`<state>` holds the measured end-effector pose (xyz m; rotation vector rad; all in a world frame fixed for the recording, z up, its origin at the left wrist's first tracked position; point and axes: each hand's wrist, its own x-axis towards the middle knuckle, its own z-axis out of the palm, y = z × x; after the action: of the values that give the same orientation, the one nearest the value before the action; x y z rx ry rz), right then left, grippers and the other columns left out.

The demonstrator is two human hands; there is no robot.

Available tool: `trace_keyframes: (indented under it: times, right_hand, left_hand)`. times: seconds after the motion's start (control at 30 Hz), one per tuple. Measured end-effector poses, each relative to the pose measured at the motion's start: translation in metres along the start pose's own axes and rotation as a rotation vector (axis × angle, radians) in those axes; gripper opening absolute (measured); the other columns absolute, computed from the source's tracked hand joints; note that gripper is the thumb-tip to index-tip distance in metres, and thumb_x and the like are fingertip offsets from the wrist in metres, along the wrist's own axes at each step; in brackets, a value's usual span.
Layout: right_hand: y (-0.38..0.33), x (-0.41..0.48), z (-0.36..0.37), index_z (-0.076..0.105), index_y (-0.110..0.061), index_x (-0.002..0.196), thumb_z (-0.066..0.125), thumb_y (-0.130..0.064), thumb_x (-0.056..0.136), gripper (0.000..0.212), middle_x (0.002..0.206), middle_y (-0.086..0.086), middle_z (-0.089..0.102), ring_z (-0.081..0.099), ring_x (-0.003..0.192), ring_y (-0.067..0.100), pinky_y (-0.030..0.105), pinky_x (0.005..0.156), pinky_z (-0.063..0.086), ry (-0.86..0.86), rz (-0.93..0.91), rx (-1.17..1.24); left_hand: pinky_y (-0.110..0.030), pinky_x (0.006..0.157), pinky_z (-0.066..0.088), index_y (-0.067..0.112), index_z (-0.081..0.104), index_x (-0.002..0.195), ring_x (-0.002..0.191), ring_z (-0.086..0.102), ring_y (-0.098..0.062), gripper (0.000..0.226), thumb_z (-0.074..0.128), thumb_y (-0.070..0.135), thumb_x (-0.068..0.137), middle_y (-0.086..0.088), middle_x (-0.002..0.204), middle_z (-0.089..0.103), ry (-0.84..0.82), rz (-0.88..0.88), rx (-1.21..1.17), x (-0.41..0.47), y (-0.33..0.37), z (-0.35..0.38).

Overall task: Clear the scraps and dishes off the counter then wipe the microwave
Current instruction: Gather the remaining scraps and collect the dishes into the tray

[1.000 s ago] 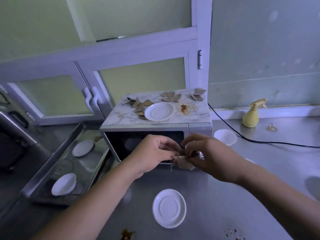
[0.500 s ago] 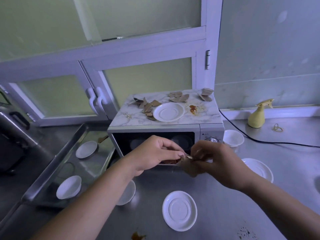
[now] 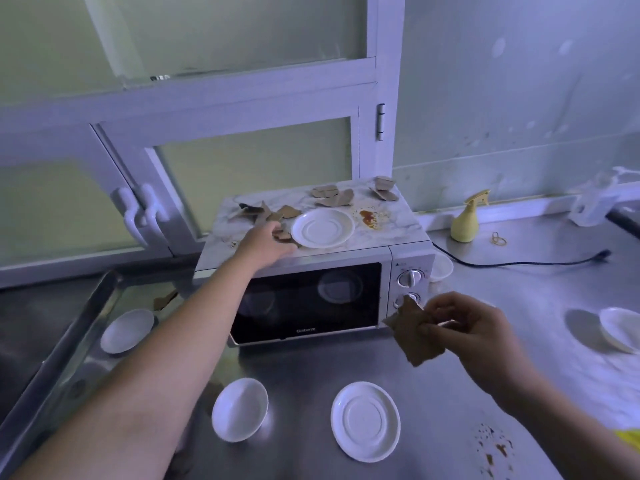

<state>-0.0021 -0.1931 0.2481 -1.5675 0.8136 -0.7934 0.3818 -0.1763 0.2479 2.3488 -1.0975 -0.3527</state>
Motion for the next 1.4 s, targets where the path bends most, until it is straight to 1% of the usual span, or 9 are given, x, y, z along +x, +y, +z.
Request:
trace_keyframes:
  times: [0.13,0.4,0.53,0.63,0.7,0.77,0.93,1.17,1.4]
  right_hand:
    - [0.002,-0.017,0.004,0.072,-0.014,0.075,0.067,0.024,0.076,0.039,0.071,0.007,0.070,0.062,0.053,0.014,0.021,0.050,0.050,0.076,0.025,0.020]
    - [0.008,-0.044,0.015,0.069,-0.003,0.086,0.067,0.021,0.080,0.025,0.075,0.013,0.071,0.062,0.057,0.026,0.023,0.054,0.051,0.152,0.114,-0.008]
    - [0.005,-0.051,0.030,0.069,-0.003,0.087,0.067,0.020,0.080,0.024,0.075,0.011,0.072,0.063,0.058,0.023,0.022,0.053,0.051,0.151,0.124,-0.024]
    - [0.003,-0.051,0.043,0.069,-0.003,0.087,0.067,0.020,0.081,0.024,0.074,0.009,0.072,0.062,0.059,0.023,0.023,0.054,0.052,0.157,0.129,-0.018]
    - [0.001,-0.050,0.053,0.070,-0.005,0.087,0.067,0.019,0.081,0.025,0.074,0.007,0.072,0.063,0.060,0.021,0.024,0.055,0.051,0.150,0.129,-0.027]
    - [-0.002,-0.050,0.062,0.071,-0.008,0.087,0.069,0.017,0.081,0.026,0.075,0.005,0.072,0.064,0.061,0.018,0.022,0.054,0.051,0.141,0.121,-0.039]
    - [-0.007,-0.051,0.077,0.072,-0.015,0.085,0.072,0.011,0.082,0.026,0.077,0.002,0.073,0.067,0.066,0.017,0.024,0.058,0.050,0.127,0.110,-0.052]
    - [-0.009,-0.061,0.082,0.071,-0.009,0.093,0.070,0.013,0.082,0.024,0.079,0.010,0.074,0.068,0.070,0.023,0.034,0.066,0.052,0.143,0.120,0.041]
    - [-0.001,-0.079,0.091,0.071,-0.005,0.091,0.066,0.017,0.082,0.024,0.082,0.015,0.073,0.070,0.071,0.027,0.034,0.065,0.059,0.136,0.085,0.140]
  left_hand:
    - [-0.033,0.085,0.049,0.020,0.062,0.112,0.104,0.060,-0.020,0.054,0.080,0.051,0.072,0.000,0.130,0.053,-0.008,0.084,0.026,0.019,0.002,0.007]
    - [-0.038,0.079,0.053,0.010,0.076,0.090,0.081,0.061,-0.023,0.017,0.065,0.022,0.086,-0.002,0.084,0.064,0.018,0.280,0.186,0.019,0.001,0.006]
    - [-0.026,0.073,0.042,0.021,0.073,0.099,0.079,0.052,-0.008,0.019,0.066,0.033,0.087,0.009,0.092,0.059,-0.078,0.325,0.192,0.011,-0.008,-0.002]
    - [-0.036,0.087,0.046,0.027,0.063,0.105,0.092,0.059,-0.019,0.041,0.070,0.057,0.077,-0.001,0.100,0.060,-0.200,0.346,0.139,0.001,-0.022,-0.001]
    - [-0.034,0.097,0.041,0.020,0.057,0.135,0.118,0.056,-0.021,0.071,0.076,0.055,0.076,0.000,0.137,0.055,-0.226,0.382,0.136,-0.007,-0.032,0.003]
    - [-0.031,0.101,0.040,0.019,0.047,0.146,0.127,0.051,-0.019,0.069,0.071,0.044,0.086,0.005,0.151,0.038,-0.163,0.433,0.150,-0.015,-0.042,0.010]
    - [-0.042,0.084,0.051,0.013,0.066,0.123,0.093,0.058,-0.025,0.030,0.048,0.026,0.103,0.002,0.118,0.046,0.035,0.503,0.112,-0.033,-0.050,0.016]
    - [-0.040,0.091,0.051,0.007,0.073,0.109,0.100,0.063,-0.027,0.027,0.053,-0.002,0.093,-0.007,0.110,0.064,0.012,0.571,0.083,-0.043,-0.057,-0.002]
    - [-0.025,0.082,0.049,0.019,0.074,0.101,0.089,0.065,-0.010,0.018,0.067,0.007,0.089,0.010,0.092,0.070,0.064,0.430,-0.197,-0.078,-0.054,-0.027]
